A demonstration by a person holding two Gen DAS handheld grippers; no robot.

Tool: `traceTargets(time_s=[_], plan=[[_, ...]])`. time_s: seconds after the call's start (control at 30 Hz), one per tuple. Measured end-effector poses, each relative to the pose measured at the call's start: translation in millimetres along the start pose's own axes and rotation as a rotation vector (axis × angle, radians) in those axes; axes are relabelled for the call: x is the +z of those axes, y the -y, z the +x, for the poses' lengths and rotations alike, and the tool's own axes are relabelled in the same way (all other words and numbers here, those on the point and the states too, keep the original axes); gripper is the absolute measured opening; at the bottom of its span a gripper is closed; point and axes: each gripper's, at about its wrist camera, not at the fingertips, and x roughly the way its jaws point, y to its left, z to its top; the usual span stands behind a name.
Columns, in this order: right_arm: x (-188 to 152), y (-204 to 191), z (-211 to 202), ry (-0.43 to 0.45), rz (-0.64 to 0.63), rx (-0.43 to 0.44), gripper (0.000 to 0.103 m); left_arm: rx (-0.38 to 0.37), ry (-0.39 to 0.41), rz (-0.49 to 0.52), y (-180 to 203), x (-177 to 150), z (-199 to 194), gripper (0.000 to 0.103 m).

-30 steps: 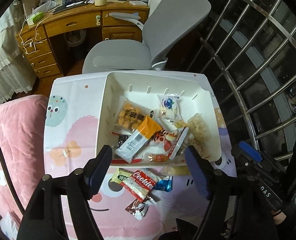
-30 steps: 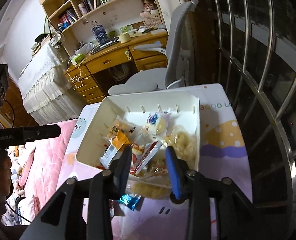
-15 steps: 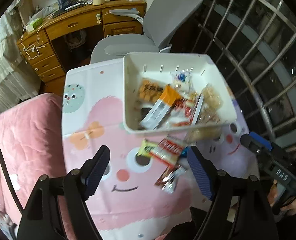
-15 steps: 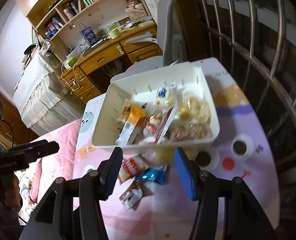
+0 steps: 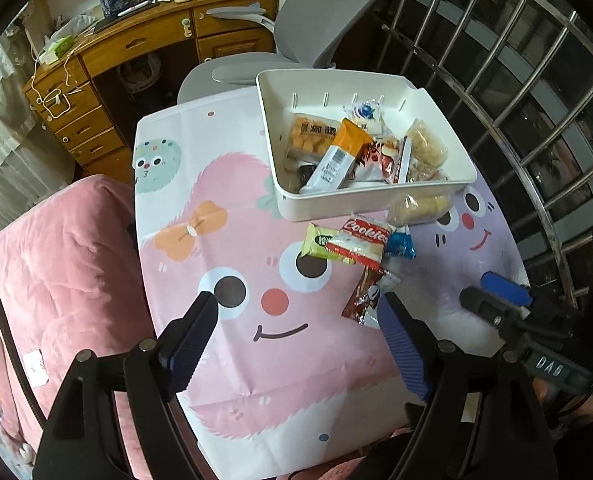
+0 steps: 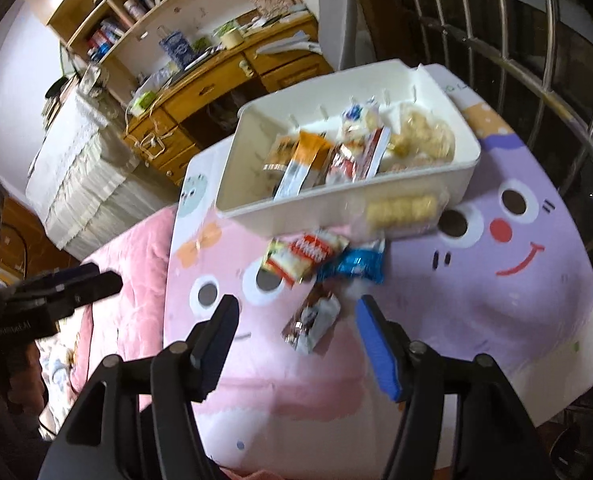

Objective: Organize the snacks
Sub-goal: 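Move both tools back over the remaining snacks, then lower the left gripper toward the red Cookies pack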

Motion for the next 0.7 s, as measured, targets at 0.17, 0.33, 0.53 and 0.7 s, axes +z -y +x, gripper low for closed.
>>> traceTargets(time_s=[0.17,0.33,0.53,0.7], plan=[[-23.1,-1.7,11.5,-0.020,-0.043,0.020,0.062,-0.014,0.018,0.023,2.4,-2.6,9.3,0.082],[-33.7,-1.3,22.0,-0.003,-0.084,0.016,0.062,-0.033,0.003,0.051,9.3,2.7,24.0,0.086],[-37.9,-1.3,44.6,0.035,-0.184,-0.026,0.062,-0.062,-0.036,0.095,21.0,15.9,50.9,0.087],[-42.9,-4.3,64.6,0.053,-0.302,-0.033,0.062,-0.059,-0.076,0.150,33.0,30.6,78.5,0.087]])
